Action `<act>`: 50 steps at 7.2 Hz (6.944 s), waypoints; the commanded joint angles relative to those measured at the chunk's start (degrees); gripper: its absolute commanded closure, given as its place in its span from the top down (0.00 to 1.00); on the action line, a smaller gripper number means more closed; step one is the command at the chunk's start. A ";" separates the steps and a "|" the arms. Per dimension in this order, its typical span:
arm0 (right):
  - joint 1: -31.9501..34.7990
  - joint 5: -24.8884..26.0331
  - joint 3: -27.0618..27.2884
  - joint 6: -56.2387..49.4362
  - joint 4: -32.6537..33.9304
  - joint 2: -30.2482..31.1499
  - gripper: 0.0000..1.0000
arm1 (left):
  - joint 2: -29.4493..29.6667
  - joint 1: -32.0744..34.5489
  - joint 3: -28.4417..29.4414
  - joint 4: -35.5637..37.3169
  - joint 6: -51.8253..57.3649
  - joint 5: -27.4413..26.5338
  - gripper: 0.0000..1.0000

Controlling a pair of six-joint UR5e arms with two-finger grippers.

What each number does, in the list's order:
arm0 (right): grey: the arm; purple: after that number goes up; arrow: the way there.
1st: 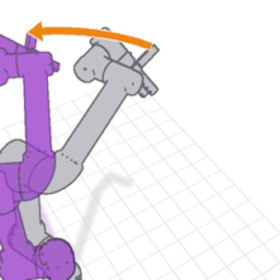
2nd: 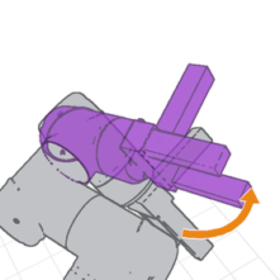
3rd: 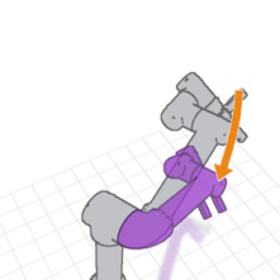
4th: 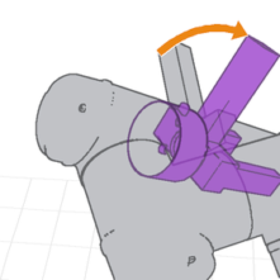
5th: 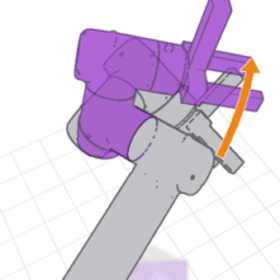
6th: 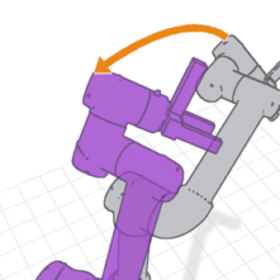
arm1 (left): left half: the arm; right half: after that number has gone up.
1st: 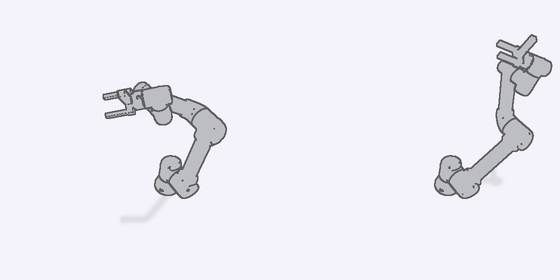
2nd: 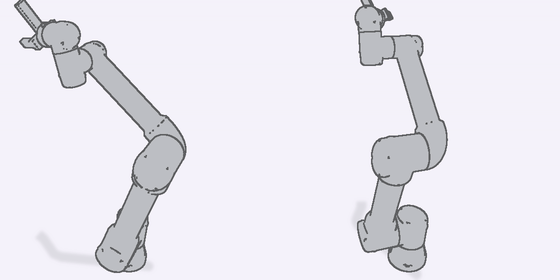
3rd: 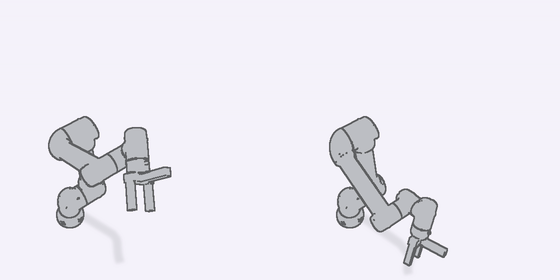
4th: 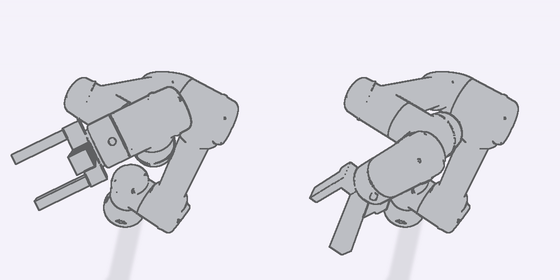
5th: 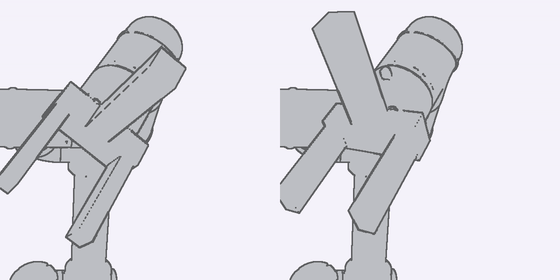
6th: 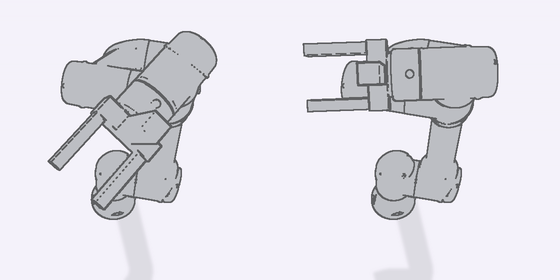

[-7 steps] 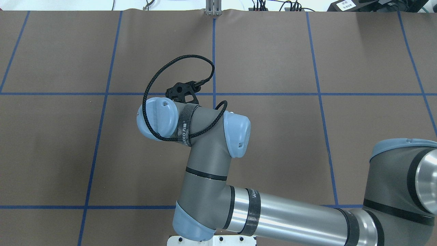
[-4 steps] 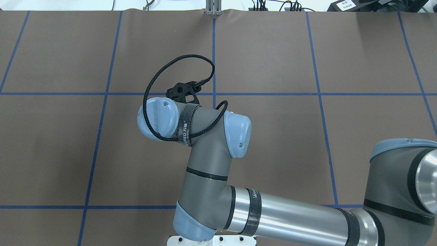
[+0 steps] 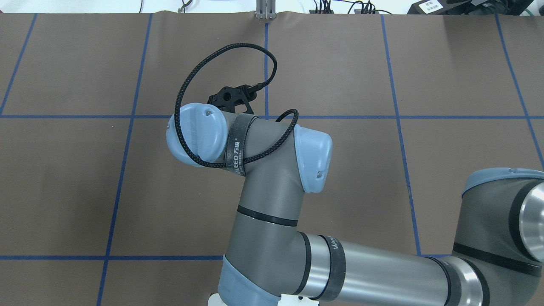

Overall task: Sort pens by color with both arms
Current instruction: 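Lift the blue marker up out of the cup with the right gripper, then carry the blue marker farther from the robot and set it down, then withdraw the right gripper while the left gripper moves over the cup, then lower the left gripper into the cup and grasp the red-capped white marker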

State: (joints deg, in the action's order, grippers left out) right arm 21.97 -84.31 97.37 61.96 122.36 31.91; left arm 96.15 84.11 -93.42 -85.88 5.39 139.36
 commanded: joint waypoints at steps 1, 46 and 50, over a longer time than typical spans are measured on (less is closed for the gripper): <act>1.22 -0.24 7.80 0.09 4.36 -0.27 0.00 | 0.00 0.00 -0.01 0.01 -0.03 0.30 1.00; 49.75 -44.54 3.00 -15.91 -57.85 52.99 1.00 | 51.68 -62.66 3.60 12.23 -95.30 -51.81 0.91; 49.75 -43.75 3.00 -16.08 -57.85 52.90 1.00 | 51.59 -66.34 3.68 12.31 -95.22 -61.89 0.82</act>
State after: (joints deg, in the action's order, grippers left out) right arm 71.71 -128.31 100.37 46.01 64.51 84.85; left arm 147.86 19.30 -89.83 -73.57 -89.85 80.89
